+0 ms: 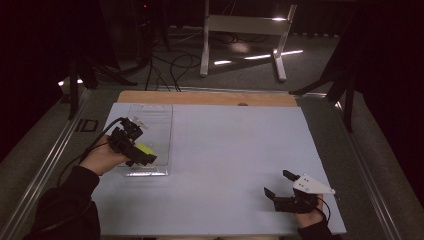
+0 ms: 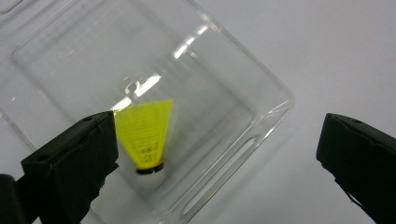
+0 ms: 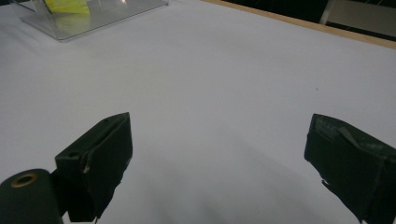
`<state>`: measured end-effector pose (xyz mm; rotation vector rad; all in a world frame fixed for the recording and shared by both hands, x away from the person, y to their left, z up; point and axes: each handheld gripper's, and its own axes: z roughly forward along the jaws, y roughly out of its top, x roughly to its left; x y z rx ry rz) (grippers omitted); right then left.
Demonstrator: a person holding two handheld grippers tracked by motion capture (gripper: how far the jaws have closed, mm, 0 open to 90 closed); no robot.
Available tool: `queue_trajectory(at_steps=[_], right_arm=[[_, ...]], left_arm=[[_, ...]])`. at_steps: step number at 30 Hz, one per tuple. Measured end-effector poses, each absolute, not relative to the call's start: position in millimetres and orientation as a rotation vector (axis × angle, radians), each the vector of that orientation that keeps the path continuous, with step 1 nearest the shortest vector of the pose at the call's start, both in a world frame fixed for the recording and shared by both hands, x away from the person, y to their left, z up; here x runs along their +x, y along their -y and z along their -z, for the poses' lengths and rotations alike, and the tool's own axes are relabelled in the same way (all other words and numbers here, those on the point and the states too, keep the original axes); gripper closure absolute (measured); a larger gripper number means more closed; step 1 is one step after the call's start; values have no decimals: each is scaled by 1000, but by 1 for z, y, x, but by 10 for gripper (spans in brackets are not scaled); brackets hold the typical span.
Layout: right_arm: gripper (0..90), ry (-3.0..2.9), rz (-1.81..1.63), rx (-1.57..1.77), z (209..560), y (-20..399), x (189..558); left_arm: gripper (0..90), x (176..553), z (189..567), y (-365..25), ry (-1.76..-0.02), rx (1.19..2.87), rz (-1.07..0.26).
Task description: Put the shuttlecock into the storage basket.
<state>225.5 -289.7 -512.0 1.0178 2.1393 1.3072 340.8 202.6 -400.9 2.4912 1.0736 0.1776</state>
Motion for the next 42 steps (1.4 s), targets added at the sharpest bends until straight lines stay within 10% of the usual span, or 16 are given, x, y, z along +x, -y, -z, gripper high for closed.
queue_trajectory(at_steps=[42], right_arm=[[80,-2131,-1311,1014,511,291,225]], left_arm=[[1,320,396,-112,-678,2448,-112]])
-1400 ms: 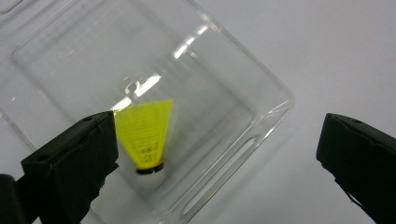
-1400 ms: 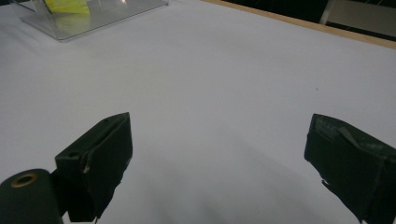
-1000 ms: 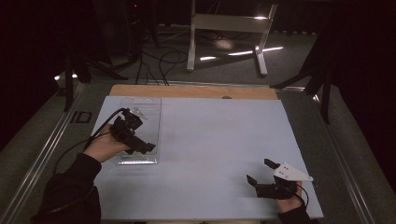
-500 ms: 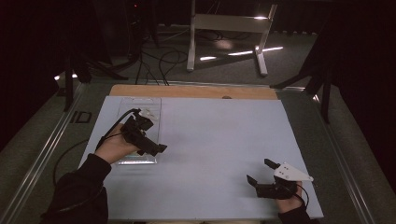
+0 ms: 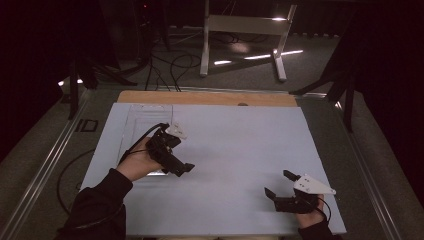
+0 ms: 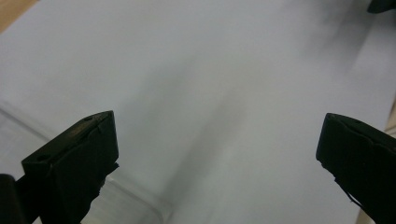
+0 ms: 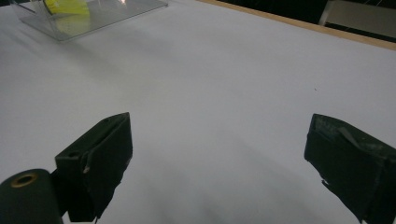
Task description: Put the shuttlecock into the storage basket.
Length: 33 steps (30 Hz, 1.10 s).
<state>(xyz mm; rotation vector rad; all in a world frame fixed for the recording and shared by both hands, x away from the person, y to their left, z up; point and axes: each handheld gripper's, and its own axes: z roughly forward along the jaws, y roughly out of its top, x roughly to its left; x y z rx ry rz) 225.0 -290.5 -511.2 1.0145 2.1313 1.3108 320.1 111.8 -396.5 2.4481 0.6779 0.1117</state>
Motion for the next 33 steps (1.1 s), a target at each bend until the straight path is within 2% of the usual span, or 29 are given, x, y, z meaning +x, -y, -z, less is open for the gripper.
queue_trajectory(at_steps=[15,33], right_arm=[[80,-2127,-1316,1013,510,292,225],[80,-2132,-1317,1012,510,291,225]], left_arm=[[0,303,417,-88,-539,2464,-45],[1,284,452,-91,-543,2408,-26]])
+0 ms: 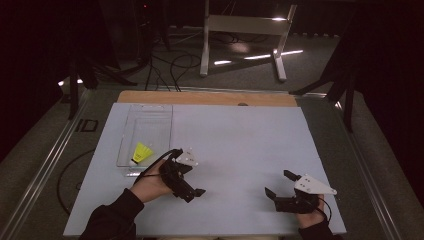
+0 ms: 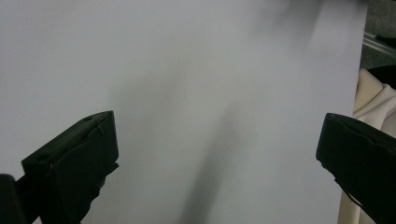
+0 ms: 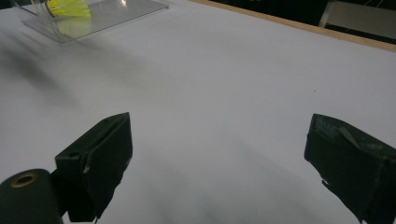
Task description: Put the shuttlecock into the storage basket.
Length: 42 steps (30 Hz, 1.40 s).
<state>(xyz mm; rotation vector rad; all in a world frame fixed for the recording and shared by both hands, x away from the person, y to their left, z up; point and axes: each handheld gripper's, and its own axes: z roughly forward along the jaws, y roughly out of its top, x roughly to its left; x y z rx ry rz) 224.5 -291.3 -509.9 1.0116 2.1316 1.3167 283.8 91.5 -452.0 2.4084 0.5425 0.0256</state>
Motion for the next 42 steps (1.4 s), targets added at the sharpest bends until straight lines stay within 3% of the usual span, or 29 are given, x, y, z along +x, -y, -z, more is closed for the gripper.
queue_trajectory(at_steps=[42], right_arm=[[80,-2143,-1308,1014,512,289,225]], left_arm=[[1,244,494,-165,-766,2332,-62]])
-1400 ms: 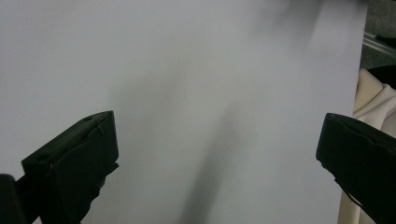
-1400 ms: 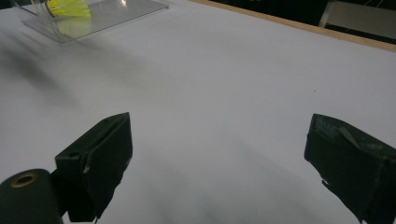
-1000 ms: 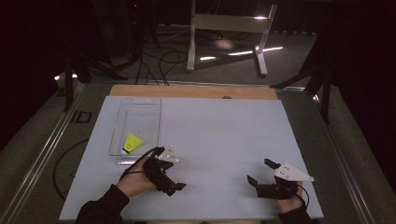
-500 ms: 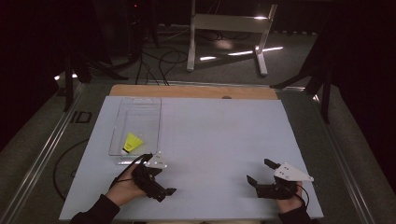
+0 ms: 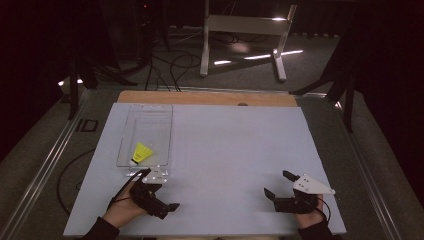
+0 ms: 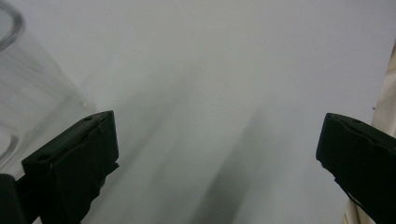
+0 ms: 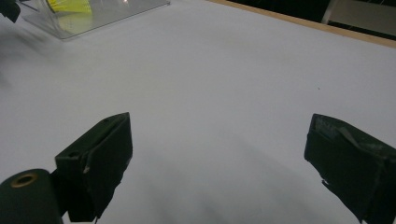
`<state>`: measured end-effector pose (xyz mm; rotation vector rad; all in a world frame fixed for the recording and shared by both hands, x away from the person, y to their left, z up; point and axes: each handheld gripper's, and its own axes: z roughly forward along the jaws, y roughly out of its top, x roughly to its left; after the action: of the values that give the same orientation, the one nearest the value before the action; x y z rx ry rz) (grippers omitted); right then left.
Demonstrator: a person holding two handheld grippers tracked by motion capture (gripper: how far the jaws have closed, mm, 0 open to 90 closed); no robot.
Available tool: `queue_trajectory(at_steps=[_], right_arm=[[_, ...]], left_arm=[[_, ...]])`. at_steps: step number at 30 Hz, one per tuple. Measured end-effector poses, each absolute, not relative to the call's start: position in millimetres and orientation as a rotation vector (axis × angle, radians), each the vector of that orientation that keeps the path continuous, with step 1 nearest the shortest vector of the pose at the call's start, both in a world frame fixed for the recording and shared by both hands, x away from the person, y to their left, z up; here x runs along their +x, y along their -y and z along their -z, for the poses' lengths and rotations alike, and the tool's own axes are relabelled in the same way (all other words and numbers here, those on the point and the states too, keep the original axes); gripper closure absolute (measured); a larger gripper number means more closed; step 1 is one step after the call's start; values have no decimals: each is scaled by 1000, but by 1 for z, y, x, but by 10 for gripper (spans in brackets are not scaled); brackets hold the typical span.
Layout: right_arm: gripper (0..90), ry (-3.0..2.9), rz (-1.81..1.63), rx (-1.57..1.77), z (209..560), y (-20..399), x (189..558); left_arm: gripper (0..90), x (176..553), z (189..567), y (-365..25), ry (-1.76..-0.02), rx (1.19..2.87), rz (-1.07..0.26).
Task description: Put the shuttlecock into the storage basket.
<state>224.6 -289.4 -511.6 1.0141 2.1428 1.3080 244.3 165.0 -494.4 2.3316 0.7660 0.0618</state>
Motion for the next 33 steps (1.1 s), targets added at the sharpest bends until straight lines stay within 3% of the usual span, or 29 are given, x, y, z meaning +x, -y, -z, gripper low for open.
queue_trajectory(at_steps=[16,33], right_arm=[[80,-2139,-1313,1015,511,290,225],[81,-2147,-1318,1003,511,289,224]], left_arm=[[1,235,509,-192,-888,2193,-139],[1,226,522,-184,-940,2144,-251]])
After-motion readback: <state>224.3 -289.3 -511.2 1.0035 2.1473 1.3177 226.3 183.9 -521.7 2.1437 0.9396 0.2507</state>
